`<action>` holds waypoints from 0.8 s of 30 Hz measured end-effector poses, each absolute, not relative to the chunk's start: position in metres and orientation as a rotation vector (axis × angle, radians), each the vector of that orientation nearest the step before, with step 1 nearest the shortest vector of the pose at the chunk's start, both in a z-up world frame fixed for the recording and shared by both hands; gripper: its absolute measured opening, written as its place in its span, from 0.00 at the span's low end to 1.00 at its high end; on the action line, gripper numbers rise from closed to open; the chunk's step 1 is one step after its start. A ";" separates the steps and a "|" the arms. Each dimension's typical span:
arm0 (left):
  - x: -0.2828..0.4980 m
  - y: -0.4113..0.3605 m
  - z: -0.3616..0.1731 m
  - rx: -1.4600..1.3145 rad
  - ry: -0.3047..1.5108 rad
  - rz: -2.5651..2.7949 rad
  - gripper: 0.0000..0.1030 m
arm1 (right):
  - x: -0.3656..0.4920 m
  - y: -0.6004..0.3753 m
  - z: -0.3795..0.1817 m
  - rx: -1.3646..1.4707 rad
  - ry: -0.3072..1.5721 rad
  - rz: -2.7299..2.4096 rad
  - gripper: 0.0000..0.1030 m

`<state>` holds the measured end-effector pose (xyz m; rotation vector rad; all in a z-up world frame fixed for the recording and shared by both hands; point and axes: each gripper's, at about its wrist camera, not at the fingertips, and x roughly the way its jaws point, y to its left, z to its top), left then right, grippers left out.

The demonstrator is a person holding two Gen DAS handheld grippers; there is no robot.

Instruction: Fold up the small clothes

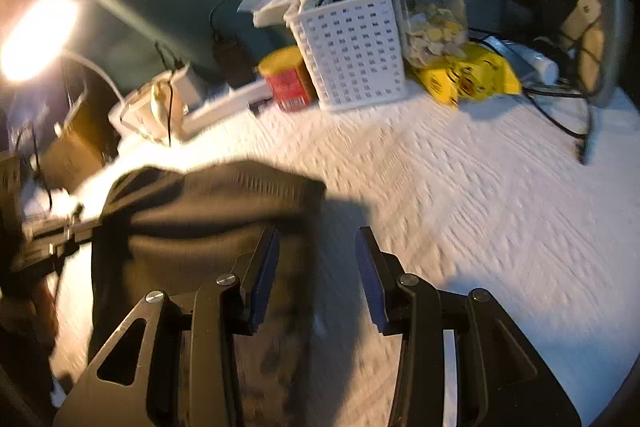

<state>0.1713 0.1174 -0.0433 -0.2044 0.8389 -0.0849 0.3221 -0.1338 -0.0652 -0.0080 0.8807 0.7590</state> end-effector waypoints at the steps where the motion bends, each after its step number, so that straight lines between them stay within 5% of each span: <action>1: 0.171 0.120 -0.043 -0.206 0.837 -0.082 0.07 | 0.328 -0.130 -0.067 0.008 0.891 0.772 0.41; 7: 0.171 0.128 -0.050 -0.206 0.872 -0.089 0.07 | 0.356 -0.111 -0.089 0.088 1.000 0.849 0.41; 11: 0.172 0.129 -0.055 -0.207 0.887 -0.100 0.07 | 0.358 -0.101 -0.087 0.093 0.986 0.895 0.18; 14: 0.174 0.128 -0.058 -0.213 0.896 -0.108 0.07 | 0.358 -0.092 -0.070 0.040 0.910 0.915 0.14; 24: 0.181 0.141 -0.063 -0.312 0.922 -0.144 0.13 | 0.374 -0.062 -0.068 -0.072 0.885 0.908 0.13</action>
